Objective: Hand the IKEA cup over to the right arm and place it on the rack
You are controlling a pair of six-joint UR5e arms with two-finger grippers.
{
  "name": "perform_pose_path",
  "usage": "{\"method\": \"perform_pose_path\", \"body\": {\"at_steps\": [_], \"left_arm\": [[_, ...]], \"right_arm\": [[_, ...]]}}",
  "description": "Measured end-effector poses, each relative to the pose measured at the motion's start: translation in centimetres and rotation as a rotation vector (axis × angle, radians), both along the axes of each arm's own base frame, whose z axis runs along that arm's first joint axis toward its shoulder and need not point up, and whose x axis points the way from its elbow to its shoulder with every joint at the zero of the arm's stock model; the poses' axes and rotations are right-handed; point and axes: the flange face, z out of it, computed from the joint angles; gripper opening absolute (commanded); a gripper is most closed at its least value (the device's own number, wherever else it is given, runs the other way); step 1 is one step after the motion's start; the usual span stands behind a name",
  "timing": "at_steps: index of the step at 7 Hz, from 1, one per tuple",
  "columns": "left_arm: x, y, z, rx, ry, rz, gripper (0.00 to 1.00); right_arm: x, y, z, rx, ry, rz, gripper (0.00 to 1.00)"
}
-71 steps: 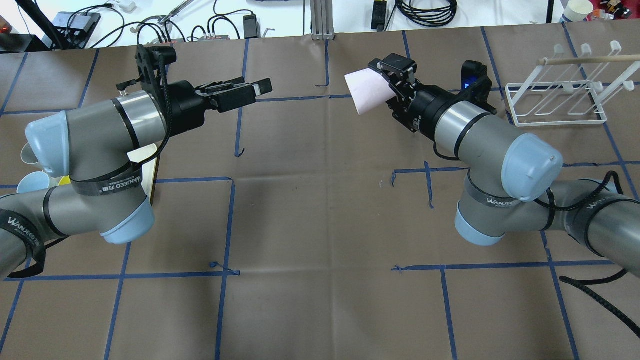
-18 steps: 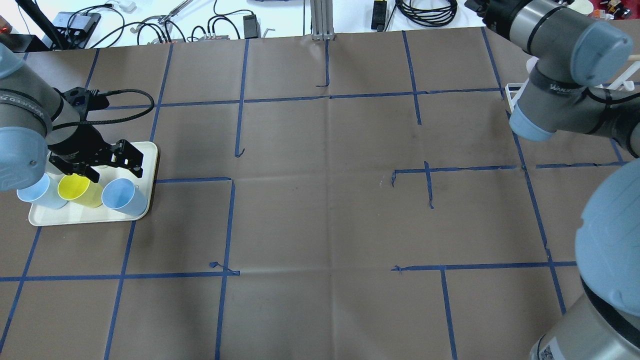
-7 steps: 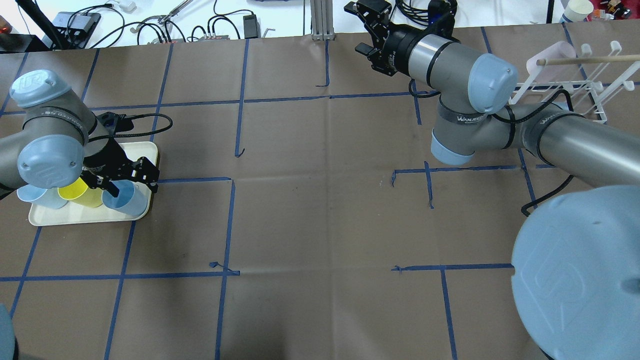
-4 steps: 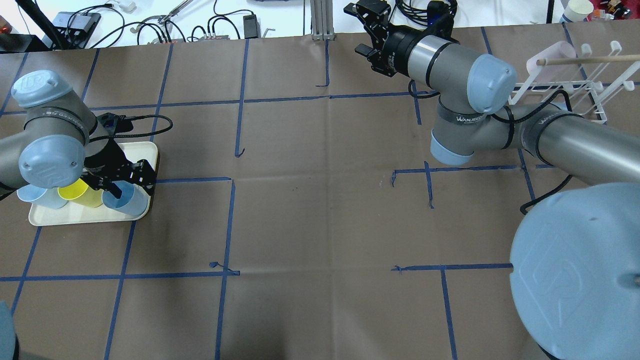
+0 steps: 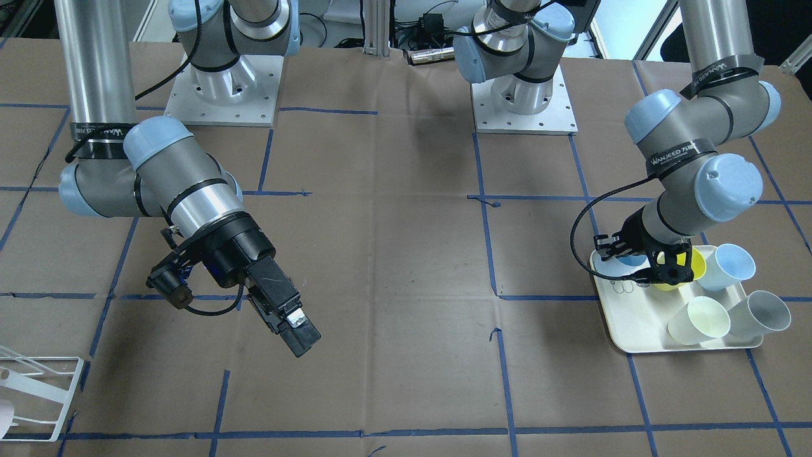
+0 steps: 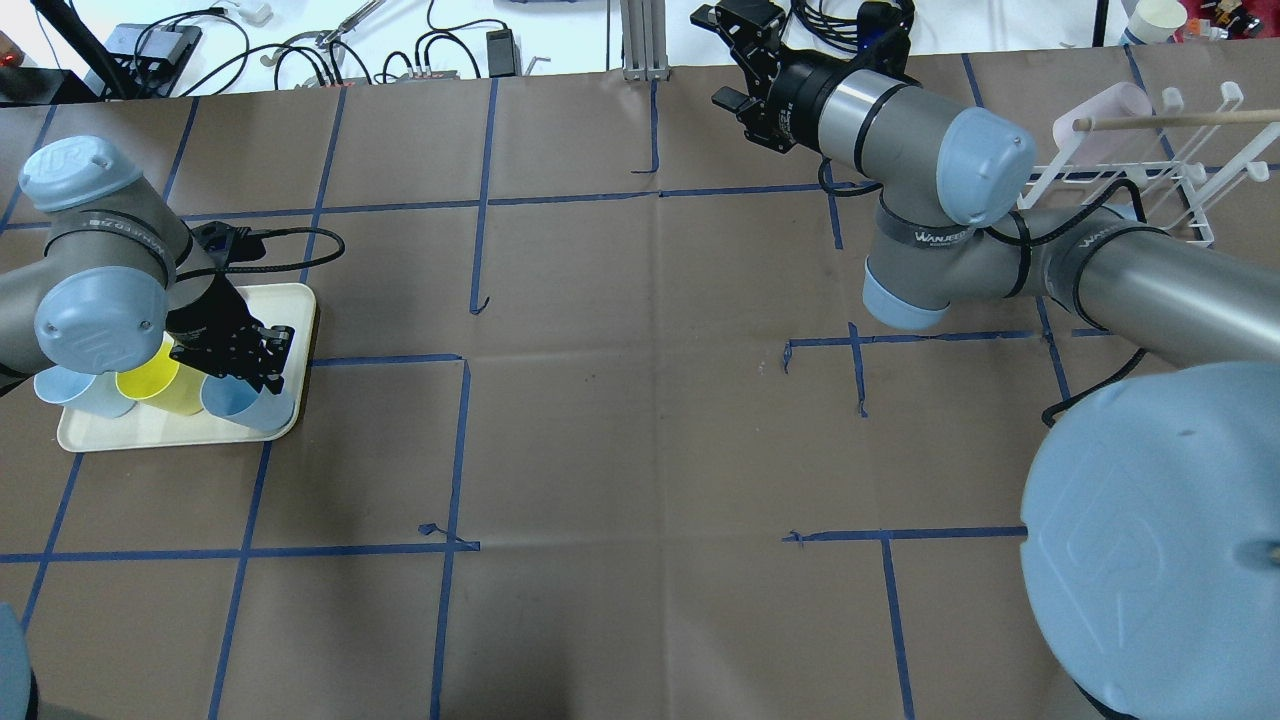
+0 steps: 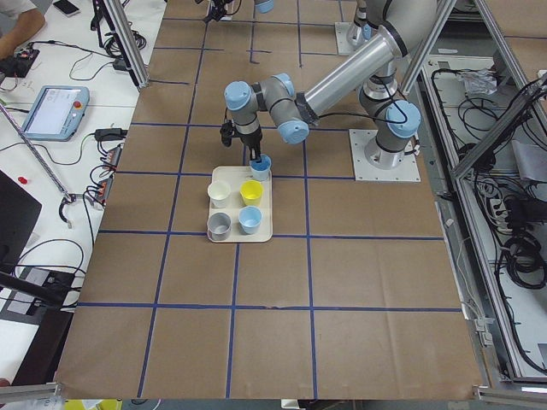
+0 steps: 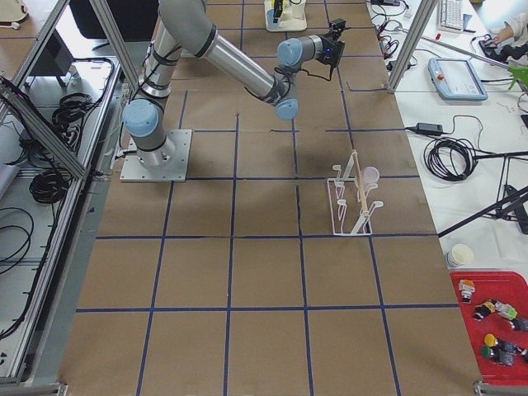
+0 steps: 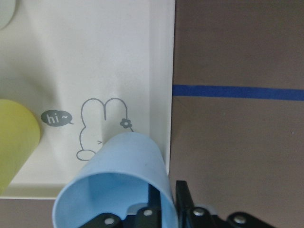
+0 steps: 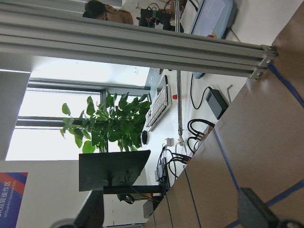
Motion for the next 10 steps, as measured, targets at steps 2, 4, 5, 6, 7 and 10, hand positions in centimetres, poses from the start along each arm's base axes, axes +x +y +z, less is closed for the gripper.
{"method": "perform_pose_path", "body": {"at_steps": [2,4,5,6,7,10], "left_arm": [[0.6,-0.3,1.7,-0.017,-0.05,-0.026,0.0],[0.9,-1.5,5.3,-0.056,-0.075,-0.036,0.0],[0.8,-2.2,7.7,-0.078,-0.077,-0.041,0.0],[0.5,-2.8,10.0,-0.11,-0.063,-0.044,0.0],[0.2,-3.3,12.1,-0.141,-0.036,-0.046,0.0],[-0.4,-4.0,17.5,-0.26,0.077,-0.164,0.0]], "right_arm": [[0.0,0.0,0.2,-0.003,-0.001,-0.001,1.0],[-0.1,0.1,0.3,-0.005,-0.002,-0.001,1.0],[-0.1,0.1,0.4,-0.006,-0.002,-0.001,1.0],[-0.1,0.1,0.5,-0.008,-0.002,-0.001,1.0],[-0.1,0.2,0.6,-0.01,-0.002,-0.001,1.0],[-0.1,0.2,0.7,-0.013,-0.002,-0.003,1.0]]}}
